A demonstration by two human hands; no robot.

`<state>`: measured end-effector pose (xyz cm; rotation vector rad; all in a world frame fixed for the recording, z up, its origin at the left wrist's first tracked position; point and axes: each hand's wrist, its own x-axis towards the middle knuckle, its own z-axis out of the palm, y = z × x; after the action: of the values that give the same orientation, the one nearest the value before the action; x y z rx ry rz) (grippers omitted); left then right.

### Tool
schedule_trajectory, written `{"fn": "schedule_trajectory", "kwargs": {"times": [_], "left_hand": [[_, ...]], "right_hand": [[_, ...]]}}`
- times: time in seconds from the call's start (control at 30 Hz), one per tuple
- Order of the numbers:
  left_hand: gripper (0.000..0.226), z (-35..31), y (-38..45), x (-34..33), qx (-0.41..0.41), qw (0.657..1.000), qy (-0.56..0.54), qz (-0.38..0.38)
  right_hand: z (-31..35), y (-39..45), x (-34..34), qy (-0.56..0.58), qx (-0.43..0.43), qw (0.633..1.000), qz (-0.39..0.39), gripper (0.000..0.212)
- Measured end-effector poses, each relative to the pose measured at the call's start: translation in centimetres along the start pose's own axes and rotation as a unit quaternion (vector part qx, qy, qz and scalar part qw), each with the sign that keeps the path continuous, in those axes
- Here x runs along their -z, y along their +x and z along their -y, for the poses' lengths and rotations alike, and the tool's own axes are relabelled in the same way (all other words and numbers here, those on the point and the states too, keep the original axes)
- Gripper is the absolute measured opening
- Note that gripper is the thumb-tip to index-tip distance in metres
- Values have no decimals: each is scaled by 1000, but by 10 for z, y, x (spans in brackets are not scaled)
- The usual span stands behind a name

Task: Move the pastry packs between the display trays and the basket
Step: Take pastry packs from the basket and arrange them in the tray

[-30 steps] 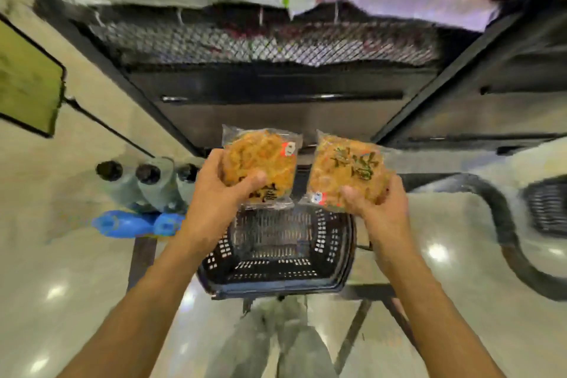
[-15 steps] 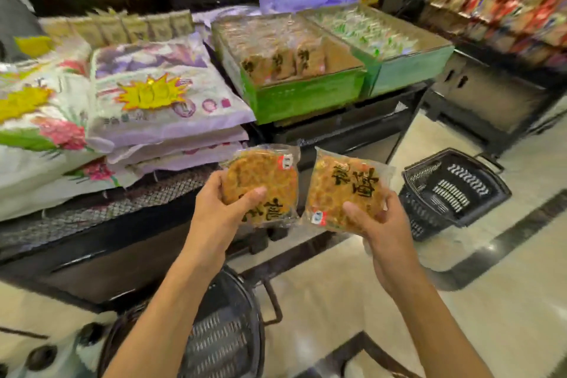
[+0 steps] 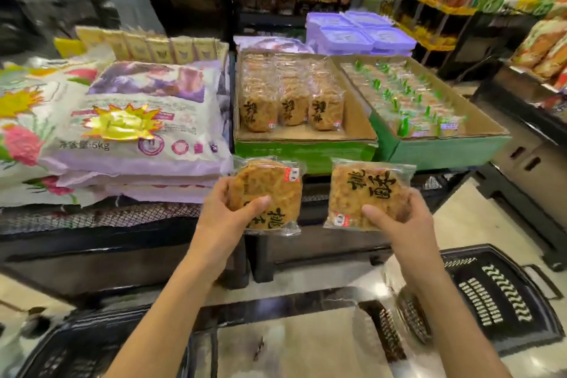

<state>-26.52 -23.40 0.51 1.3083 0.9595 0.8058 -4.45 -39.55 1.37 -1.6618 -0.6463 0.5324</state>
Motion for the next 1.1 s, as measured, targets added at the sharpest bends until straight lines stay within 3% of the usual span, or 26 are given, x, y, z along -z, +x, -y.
{"fn": "schedule_trajectory", "kwargs": {"times": [0.17,0.33,0.4,0.53,0.63,0.73,0.87,0.97,1.1], "left_hand": [[53,-14,90,-14,-29,997,-13,-71],[37,-35,186,-26,-54,992,-5,-110],[35,-43,216,-33,-59,992,1,-110],[35,-48,261,-43,-54,989,51,-129],[36,-46,280,-46,-45,984,95,-146],[34,-42,291,-50,-40,979,117,-164],[38,-33,305,-50,-45,950,259,-168],[42,-35,320,-51,-52,908,412,-61],[44,-40,343,-61,-58,813,576,70]], "right_hand": [[35,134,-27,-93,86,990,67,43],[57,268,-66,-237,134,953,135,45],[55,313,-82,-335,161,914,164,51],[38,386,-117,-509,229,790,253,60],[23,428,-141,-584,287,698,298,61],[7,452,-159,-619,339,644,295,63],[-14,463,-168,-622,379,625,279,55],[-20,467,-172,-615,397,627,268,55],[-21,473,-171,-602,408,645,233,60]]}}
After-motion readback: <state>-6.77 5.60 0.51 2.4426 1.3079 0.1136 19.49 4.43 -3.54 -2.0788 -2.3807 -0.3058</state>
